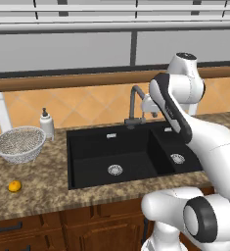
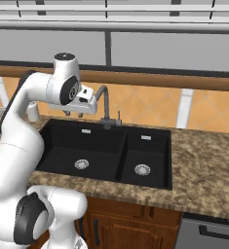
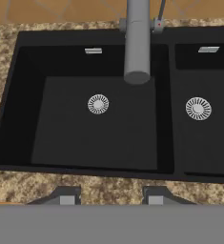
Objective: Put the colander in the sink, put the tangerine in the colander, and turn on the sink faucet and pour water over the colander.
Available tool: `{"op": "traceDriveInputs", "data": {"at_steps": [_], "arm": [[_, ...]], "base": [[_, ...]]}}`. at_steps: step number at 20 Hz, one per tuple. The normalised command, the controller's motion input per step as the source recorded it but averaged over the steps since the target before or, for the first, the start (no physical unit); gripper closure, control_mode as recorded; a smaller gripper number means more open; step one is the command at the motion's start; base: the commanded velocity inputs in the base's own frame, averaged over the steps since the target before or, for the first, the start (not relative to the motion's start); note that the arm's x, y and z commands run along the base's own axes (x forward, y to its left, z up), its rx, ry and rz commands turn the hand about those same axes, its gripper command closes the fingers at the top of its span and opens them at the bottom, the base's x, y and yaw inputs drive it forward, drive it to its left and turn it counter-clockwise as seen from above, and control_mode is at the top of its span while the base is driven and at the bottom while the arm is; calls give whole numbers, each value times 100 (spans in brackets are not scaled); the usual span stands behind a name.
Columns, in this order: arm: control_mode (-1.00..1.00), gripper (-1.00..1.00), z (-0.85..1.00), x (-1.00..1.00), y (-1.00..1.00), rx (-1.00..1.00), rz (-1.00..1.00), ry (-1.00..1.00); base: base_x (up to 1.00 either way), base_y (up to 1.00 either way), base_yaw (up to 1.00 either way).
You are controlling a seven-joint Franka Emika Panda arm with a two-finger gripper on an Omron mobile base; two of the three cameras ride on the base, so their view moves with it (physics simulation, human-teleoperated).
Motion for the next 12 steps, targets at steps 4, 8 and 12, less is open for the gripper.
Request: {"op": "traceDriveInputs", "data": {"at_steps": [4,8,12], "arm": [[-100,-100,-11,0,38,0,0,-3],[-100,-100,-20,0,88,-2,0,-1],[-100,-100,-3,0,92,-1,0,0]], "base": [[0,0,0],[0,0,0],[0,0,0]]}}
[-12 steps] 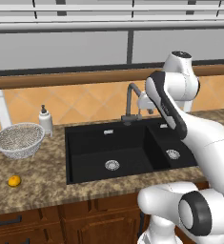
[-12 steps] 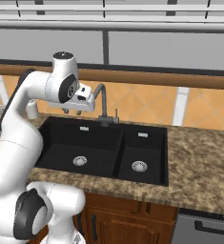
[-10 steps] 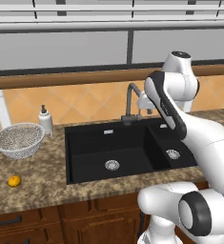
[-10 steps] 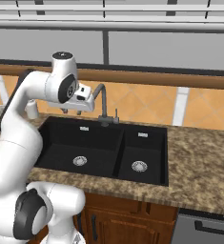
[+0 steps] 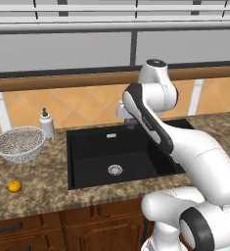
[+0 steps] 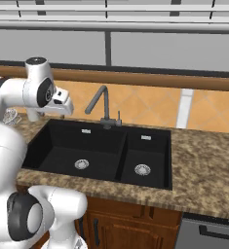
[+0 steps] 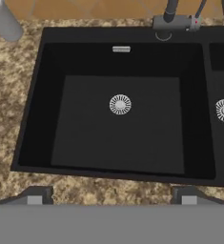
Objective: Put the colander in the sink, put the tangerine in the colander, and turn on the sink faucet and pour water over the colander.
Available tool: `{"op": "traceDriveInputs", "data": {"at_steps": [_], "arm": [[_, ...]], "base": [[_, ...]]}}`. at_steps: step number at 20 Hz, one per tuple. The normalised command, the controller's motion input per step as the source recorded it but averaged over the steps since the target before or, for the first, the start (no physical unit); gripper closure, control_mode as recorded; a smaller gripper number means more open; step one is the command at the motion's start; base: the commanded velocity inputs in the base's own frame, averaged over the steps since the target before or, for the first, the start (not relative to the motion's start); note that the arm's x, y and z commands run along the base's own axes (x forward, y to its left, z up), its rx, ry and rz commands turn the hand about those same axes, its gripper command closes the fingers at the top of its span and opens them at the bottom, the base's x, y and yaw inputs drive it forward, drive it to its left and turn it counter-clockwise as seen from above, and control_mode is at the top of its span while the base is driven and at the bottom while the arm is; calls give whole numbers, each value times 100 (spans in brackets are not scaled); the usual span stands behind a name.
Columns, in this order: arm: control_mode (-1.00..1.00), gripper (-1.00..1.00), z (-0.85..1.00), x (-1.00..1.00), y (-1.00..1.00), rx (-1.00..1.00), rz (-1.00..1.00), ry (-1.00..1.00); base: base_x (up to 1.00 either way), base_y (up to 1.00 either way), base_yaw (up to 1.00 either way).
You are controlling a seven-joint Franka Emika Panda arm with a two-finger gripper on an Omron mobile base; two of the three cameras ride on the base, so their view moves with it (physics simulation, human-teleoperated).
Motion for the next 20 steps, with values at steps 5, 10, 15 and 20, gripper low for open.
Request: {"op": "traceDriveInputs", "data": {"at_steps": [5,10,15,20], "arm": [[-100,-100,0,0,65,6,0,0],[-100,-100,0,0,53,9,0,0],[-100,-100,0,0,44,12,0,0],[-100,-100,0,4,43,11,0,0]], "base": [[0,0,0],[0,0,0],[0,0,0],[0,0,0]]}}
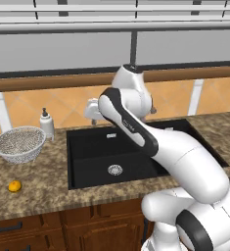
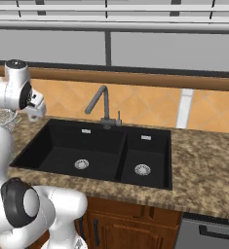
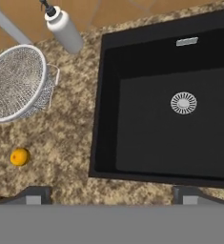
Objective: Put the colander in the sink, put the tangerine in the colander, and turn on the sink faucet and pour water over the colander.
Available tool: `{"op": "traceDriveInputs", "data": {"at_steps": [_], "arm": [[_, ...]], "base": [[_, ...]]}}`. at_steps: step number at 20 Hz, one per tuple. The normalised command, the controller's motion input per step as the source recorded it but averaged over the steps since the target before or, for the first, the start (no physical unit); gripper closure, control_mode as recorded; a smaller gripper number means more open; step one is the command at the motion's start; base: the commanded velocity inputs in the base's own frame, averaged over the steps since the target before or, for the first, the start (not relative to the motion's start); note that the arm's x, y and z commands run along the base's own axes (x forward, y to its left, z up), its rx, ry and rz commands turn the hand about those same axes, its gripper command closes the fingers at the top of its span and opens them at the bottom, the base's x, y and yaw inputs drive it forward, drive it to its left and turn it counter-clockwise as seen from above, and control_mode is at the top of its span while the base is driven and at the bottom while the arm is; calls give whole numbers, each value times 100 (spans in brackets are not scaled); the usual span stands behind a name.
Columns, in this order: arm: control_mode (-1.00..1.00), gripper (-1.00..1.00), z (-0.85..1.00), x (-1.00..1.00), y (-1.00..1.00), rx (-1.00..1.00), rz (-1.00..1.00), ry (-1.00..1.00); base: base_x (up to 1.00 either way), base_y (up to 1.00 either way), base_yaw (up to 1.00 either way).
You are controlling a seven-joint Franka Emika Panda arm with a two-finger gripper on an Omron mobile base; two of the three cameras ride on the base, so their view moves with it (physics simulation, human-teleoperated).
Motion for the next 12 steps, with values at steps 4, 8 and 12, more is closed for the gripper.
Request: {"op": "traceDriveInputs", "data": {"at_steps": [4,8,12], "arm": [[-100,-100,0,15,35,10,0,0],[-100,-100,0,23,34,4,0,0],[-100,-100,0,25,33,0,0,0]], "base": [[0,0,0],[0,0,0],[0,0,0]]}}
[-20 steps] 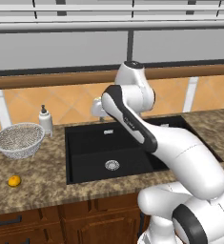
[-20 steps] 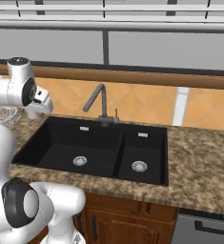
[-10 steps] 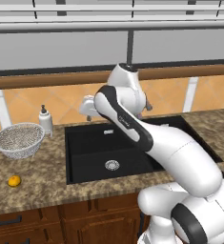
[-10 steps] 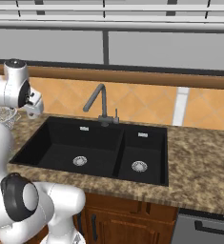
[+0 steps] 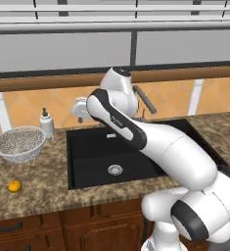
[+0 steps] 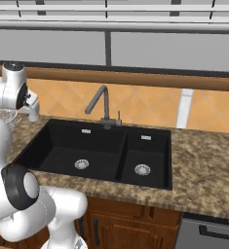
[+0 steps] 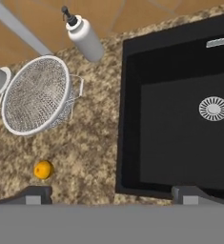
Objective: Put the colander in the sink, put the tangerine in the colander, and turn on the sink faucet and pour water over the colander.
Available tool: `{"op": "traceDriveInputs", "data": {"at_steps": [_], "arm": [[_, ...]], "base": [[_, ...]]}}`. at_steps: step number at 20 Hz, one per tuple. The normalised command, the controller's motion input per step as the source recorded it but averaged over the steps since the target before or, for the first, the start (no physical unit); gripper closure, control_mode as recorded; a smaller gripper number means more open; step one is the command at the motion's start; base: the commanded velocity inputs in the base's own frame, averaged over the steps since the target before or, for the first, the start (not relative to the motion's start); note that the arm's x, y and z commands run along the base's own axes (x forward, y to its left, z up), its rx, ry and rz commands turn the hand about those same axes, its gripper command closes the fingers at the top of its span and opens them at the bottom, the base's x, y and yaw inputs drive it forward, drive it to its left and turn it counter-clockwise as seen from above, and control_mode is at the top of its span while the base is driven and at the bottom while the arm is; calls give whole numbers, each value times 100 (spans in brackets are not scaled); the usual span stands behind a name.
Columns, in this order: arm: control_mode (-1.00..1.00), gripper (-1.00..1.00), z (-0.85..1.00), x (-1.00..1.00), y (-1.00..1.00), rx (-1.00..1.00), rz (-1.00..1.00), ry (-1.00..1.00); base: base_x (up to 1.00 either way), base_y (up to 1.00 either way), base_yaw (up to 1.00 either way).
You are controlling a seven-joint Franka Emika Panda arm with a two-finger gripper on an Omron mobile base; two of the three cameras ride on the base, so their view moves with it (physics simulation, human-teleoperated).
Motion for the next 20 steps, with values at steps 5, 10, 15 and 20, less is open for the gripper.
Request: {"op": "traceDriveInputs", "data": {"at_steps": [5,10,15,20], "arm": [[-100,-100,-1,30,15,0,0,0],[-100,-100,-22,18,24,0,0,0],[-100,-100,-30,11,52,0,0,0],[-100,-100,-28,23,52,0,0,0]], "base": [[0,0,0],[0,0,0],[0,0,0],[0,0,0]]}}
